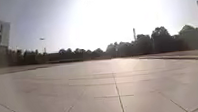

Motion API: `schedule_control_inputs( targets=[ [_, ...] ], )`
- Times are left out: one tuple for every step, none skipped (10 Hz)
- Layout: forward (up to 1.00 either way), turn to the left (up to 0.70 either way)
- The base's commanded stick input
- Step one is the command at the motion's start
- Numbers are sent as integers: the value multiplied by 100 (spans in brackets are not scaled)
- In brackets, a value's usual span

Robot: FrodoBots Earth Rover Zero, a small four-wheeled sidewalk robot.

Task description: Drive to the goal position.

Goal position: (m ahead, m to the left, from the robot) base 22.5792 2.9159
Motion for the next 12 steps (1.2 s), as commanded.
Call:
schedule_control_inputs(
  targets=[
    [70, 0],
    [70, 0],
    [70, 0],
    [70, 0],
    [70, 0],
    [70, 0],
    [70, 0],
    [70, 0],
    [70, 29],
    [70, 35],
    [70, 35],
    [70, 35]
  ],
)
